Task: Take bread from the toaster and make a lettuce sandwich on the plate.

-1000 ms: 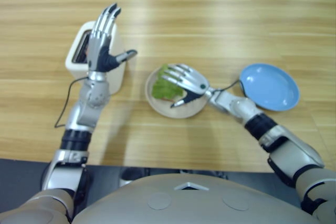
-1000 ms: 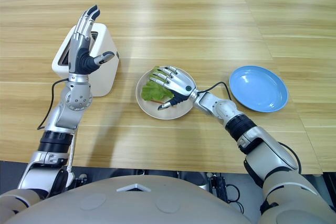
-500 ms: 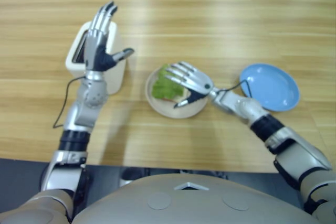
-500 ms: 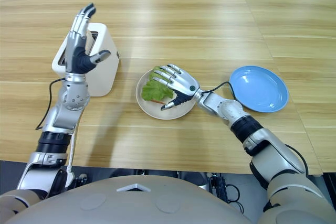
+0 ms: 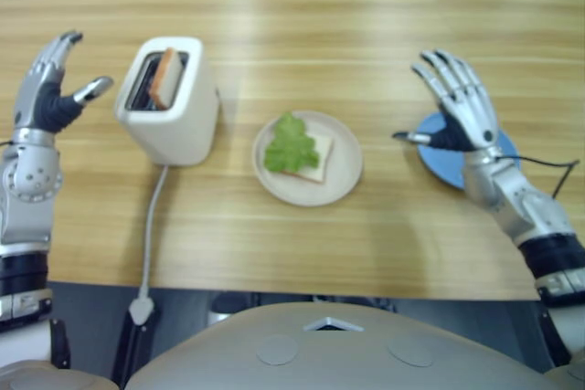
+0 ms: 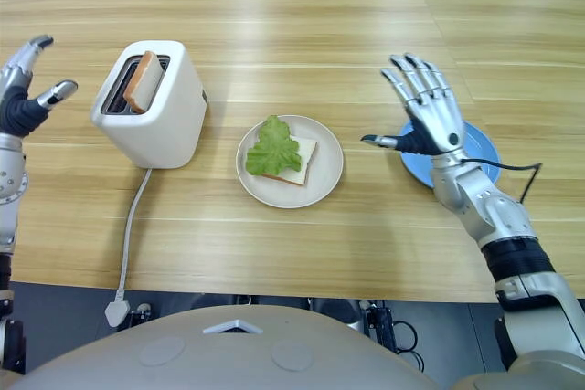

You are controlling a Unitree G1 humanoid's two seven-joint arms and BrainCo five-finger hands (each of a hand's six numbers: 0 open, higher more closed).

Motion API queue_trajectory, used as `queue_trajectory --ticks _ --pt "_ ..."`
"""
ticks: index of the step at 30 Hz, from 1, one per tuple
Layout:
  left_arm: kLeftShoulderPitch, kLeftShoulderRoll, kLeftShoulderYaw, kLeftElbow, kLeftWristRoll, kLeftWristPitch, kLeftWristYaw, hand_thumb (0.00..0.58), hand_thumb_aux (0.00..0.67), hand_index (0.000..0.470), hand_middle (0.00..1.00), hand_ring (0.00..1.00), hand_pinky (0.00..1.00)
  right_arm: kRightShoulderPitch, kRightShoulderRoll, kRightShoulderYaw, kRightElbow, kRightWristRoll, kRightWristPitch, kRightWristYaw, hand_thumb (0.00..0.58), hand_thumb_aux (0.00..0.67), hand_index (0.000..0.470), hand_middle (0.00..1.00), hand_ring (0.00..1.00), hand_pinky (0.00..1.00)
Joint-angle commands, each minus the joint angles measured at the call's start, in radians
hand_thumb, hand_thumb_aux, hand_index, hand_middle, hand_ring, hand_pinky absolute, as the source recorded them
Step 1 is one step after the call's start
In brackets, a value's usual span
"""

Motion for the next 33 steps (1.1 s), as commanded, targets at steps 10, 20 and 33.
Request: queue_trajectory --ticks 10,20,33 --pt "-0.198 -0.07 -0.257 0.225 0.105 0.038 -0.01 0.0 0.0 0.0 0.0 0.0 0.0 0.006 0.029 -0.039 -0.01 -0.015 0.009 0.001 0.0 0.0 0.0 0.0 0.0 0.0" --pt "-0.235 -0.054 -0.361 0.229 0.225 0.1 -0.011 0.0 0.0 0.0 0.0 0.0 0.0 0.058 0.038 -0.061 -0.065 -0.057 0.042 -0.015 0.0 0.0 0.0 0.0 0.0 0.0" --pt "-0.212 -0.041 -0.396 0.08 0.3 0.158 -0.02 0.144 0.089 0.061 0.0 0.0 0.0 0.064 0.063 -0.051 -0.063 -0.079 0.054 -0.024 0.0 0.0 0.0 0.0 0.0 0.0"
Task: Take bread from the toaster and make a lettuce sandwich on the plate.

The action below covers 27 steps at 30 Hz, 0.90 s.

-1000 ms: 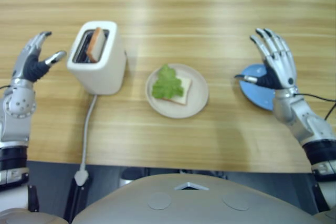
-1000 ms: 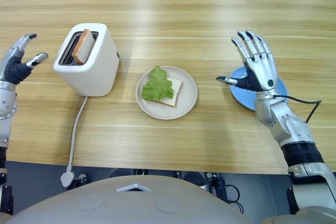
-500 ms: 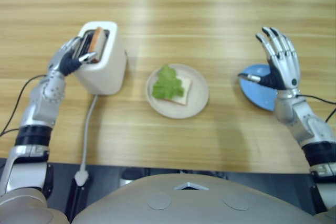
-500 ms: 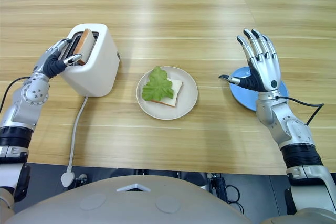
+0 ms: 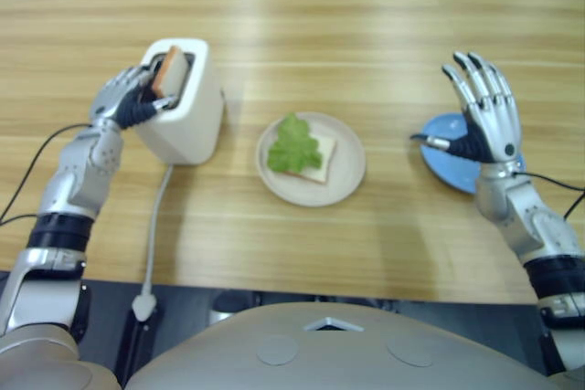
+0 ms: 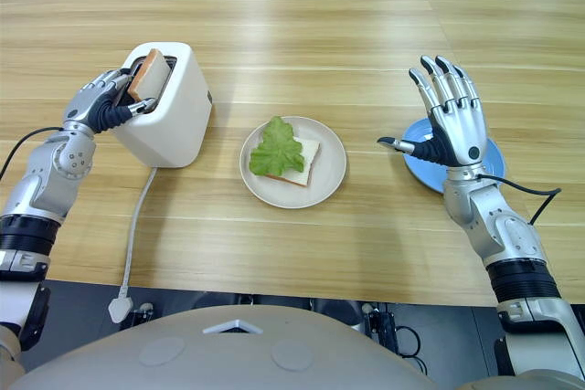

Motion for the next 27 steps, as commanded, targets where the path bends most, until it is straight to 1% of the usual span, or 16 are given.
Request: queue_trajectory --ticks 1,2,3,4,5,6,7,16,21,27 --pt "0.016 -0.004 -0.051 -0.028 0.03 0.014 -0.039 0.175 0.11 0.076 0.0 0.0 0.0 0.003 0.011 0.009 0.012 -0.009 -0.001 -0.002 0.0 0.0 0.0 0.0 0.0 0.0" --pt "0.014 -0.006 -0.053 -0.031 0.034 0.016 -0.041 0.325 0.226 0.155 0.0 0.0 0.0 0.002 0.013 0.011 0.015 -0.009 -0.003 -0.002 0.0 0.0 0.0 0.0 0.0 0.0" --pt "0.01 -0.008 -0.055 -0.03 0.038 0.018 -0.042 0.325 0.226 0.155 0.0 0.0 0.0 0.002 0.015 0.013 0.019 -0.01 -0.004 -0.002 0.0 0.0 0.0 0.0 0.0 0.0" --pt "0.006 -0.011 -0.057 -0.03 0.04 0.02 -0.042 0.508 0.434 0.298 0.0 0.0 0.0 0.001 0.017 0.015 0.022 -0.01 -0.005 -0.001 0.0 0.0 0.0 0.0 0.0 0.0" --pt "-0.001 -0.015 -0.06 -0.019 0.036 0.018 -0.038 0.576 0.612 0.42 0.0 0.0 0.0 0.0 0.019 0.017 0.026 -0.011 -0.006 -0.002 0.0 0.0 0.0 0.0 0.0 0.0" --pt "-0.012 -0.021 -0.063 -0.005 0.036 0.018 -0.031 0.576 0.612 0.42 0.0 0.0 0.0 -0.001 0.021 0.019 0.029 -0.011 -0.008 0.0 0.0 0.0 0.0 0.0 0.0 0.0" --pt "-0.021 -0.026 -0.067 0.008 0.035 0.018 -0.026 0.58 0.67 0.46 0.0 0.0 0.0 -0.002 0.023 0.02 0.032 -0.011 -0.009 0.001 0.0 0.0 0.0 0.0 0.0 0.0" --pt "-0.086 -0.097 -0.045 0.122 -0.063 -0.015 0.006 0.58 0.67 0.46 0.0 0.0 0.0 -0.005 0.031 0.024 0.048 -0.017 -0.017 -0.002 0.0 0.0 0.0 0.0 0.0 0.0" --pt "-0.097 -0.109 -0.035 0.148 -0.11 -0.028 0.011 0.58 0.67 0.46 0.0 0.0 0.0 -0.005 0.032 0.024 0.048 -0.019 -0.02 -0.004 0.0 0.0 0.0 0.0 0.0 0.0" --pt "-0.106 -0.134 0.028 0.135 -0.204 -0.031 0.019 0.58 0.67 0.46 0.0 0.0 0.0 -0.005 0.038 0.027 0.049 -0.024 -0.022 -0.007 0.0 0.0 0.0 0.0 0.0 0.0"
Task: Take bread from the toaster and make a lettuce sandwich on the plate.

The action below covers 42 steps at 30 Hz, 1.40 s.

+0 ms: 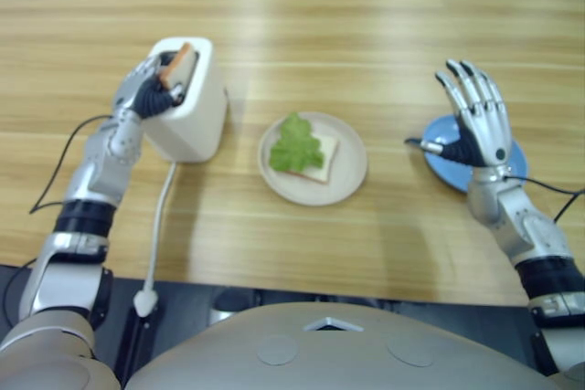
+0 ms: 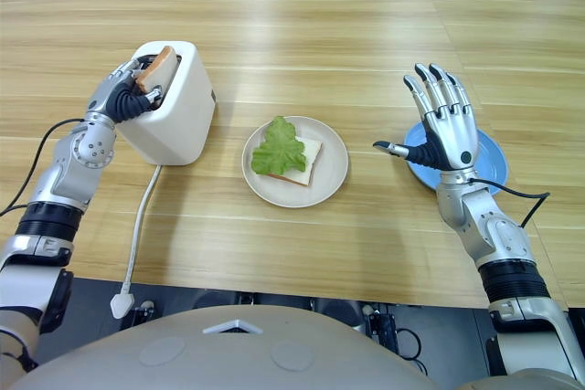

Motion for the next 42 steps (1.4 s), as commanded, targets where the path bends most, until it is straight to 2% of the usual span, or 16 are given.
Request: queue_trajectory --ticks 1,15,16,35,42 --pt "-0.002 -0.026 0.031 0.017 -0.063 0.01 -0.009 0.58 0.67 0.46 0.0 0.0 0.0 -0.001 0.006 0.019 0.01 -0.011 -0.002 0.001 0.0 0.0 0.0 0.0 0.0 0.0" --pt "0.007 -0.12 0.205 -0.125 -0.265 -0.018 0.044 0.58 0.67 0.46 0.0 0.0 0.0 -0.023 0.011 0.046 0.024 -0.015 -0.011 -0.003 0.0 0.0 0.0 0.0 0.0 0.0" --pt "0.003 -0.121 0.214 -0.124 -0.268 -0.02 0.055 0.58 0.67 0.46 1.0 1.0 1.0 -0.024 0.011 0.048 0.025 -0.015 -0.011 -0.003 0.0 0.0 0.0 0.0 0.0 0.0" --pt "-0.013 -0.105 0.216 -0.141 -0.183 -0.083 0.192 0.58 0.67 0.46 1.0 1.0 1.0 -0.036 0.018 0.077 0.048 -0.014 -0.019 -0.009 0.0 0.0 0.0 0.0 0.0 0.0" --pt "-0.037 -0.086 0.151 -0.218 -0.031 -0.15 0.244 0.58 0.67 0.46 1.0 1.0 1.0 -0.046 0.023 0.084 0.051 -0.015 -0.019 -0.011 0.0 0.0 0.0 0.0 0.0 0.0"
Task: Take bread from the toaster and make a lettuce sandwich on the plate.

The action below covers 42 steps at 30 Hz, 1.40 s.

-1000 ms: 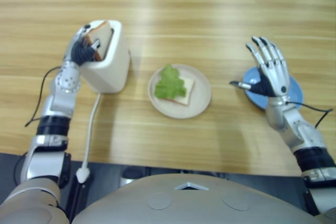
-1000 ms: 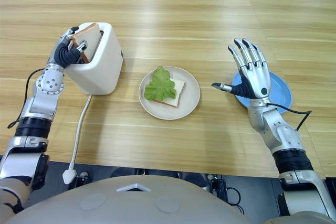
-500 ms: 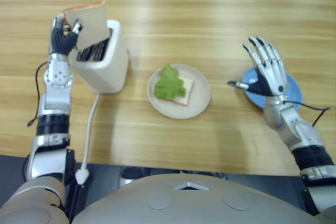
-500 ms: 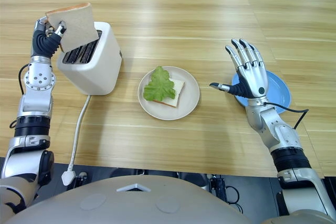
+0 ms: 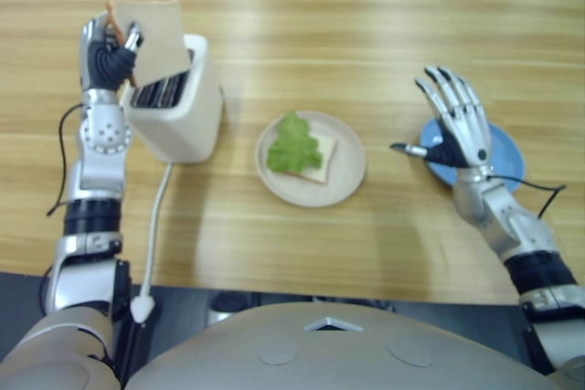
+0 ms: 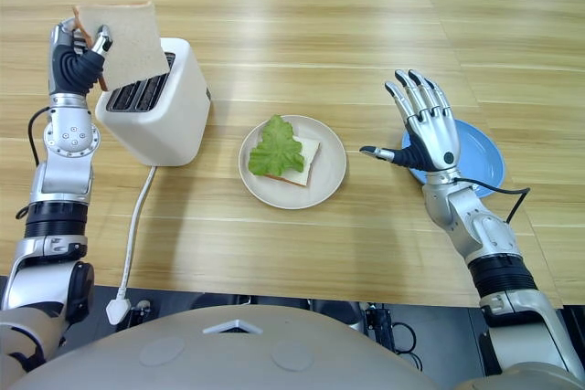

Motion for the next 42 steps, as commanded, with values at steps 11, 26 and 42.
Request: queue_trajectory --ticks 11,26,42 --pt "-0.102 -0.006 -0.271 -0.028 0.383 -0.079 0.116 0.58 0.67 0.46 1.0 1.0 1.0 -0.042 0.022 0.037 0.031 -0.019 -0.002 -0.01 0.0 0.0 0.0 0.0 0.0 0.0" --pt "-0.147 -0.148 -0.788 0.169 0.964 0.087 0.323 0.58 0.67 0.46 1.0 1.0 1.0 -0.147 0.042 0.073 0.024 -0.001 -0.066 0.038 0.0 0.0 0.0 0.0 0.0 0.0" --pt "-0.199 -0.231 -0.988 0.465 1.076 0.31 0.424 0.58 0.67 0.46 1.0 1.0 1.0 -0.226 0.085 0.137 0.077 0.049 -0.175 0.219 0.0 0.0 0.0 0.0 0.0 0.0"
